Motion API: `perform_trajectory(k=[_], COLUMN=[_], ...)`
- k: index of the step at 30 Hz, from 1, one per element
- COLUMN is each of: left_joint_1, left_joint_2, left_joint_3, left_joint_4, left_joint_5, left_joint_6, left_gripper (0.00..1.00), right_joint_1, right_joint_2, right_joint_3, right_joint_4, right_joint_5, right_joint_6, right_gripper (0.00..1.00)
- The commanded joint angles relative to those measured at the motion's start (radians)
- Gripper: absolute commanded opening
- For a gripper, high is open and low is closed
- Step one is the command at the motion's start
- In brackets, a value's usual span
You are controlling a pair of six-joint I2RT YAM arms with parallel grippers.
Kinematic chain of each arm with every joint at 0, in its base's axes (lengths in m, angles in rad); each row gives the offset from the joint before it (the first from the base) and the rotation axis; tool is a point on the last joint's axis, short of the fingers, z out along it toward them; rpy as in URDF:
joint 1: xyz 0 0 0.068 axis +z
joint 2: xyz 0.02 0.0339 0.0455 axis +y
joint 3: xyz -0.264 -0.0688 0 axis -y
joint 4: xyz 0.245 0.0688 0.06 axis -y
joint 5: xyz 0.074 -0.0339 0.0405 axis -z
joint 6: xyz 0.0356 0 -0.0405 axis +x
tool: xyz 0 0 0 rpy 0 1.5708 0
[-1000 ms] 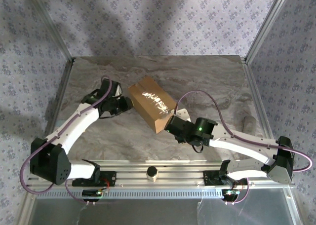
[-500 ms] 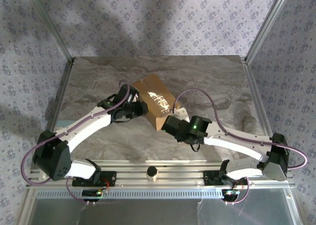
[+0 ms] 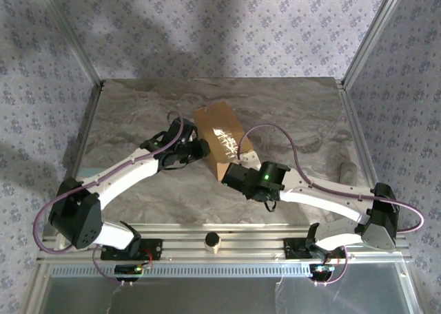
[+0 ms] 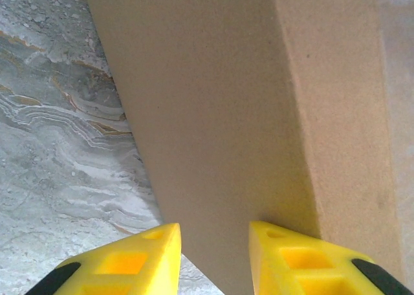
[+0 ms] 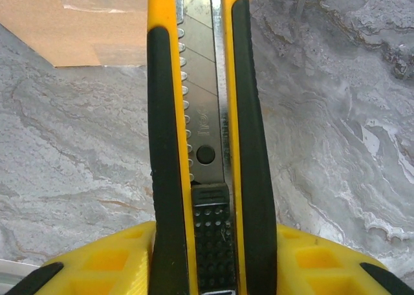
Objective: Unpack the express box
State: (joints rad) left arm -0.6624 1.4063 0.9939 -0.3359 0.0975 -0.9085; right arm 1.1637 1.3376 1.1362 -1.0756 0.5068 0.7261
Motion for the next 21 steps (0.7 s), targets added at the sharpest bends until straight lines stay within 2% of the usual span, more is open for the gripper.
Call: perform_trajectory(k=[1,21], left_joint_1=[-0.06,-0.117], left_joint_2=[0.023,0.047], left_joint_3=[0.015,-0.007], left_joint_4=[0.085,0.182], left_joint_5=[0.109,0.096], left_joint_6=[-0.019,-0.113], left_gripper=[0.33,0.32], right_joint_1=[0.042,0.053], right_joint_2=[0.021,0.038], right_joint_3=[0.048,0.047], right_joint_4=[0.125,0.198], right_joint_5=[-0.064,-0.116], right_joint_6=[-0.067,-0.087], right_gripper=[0.0,0.0])
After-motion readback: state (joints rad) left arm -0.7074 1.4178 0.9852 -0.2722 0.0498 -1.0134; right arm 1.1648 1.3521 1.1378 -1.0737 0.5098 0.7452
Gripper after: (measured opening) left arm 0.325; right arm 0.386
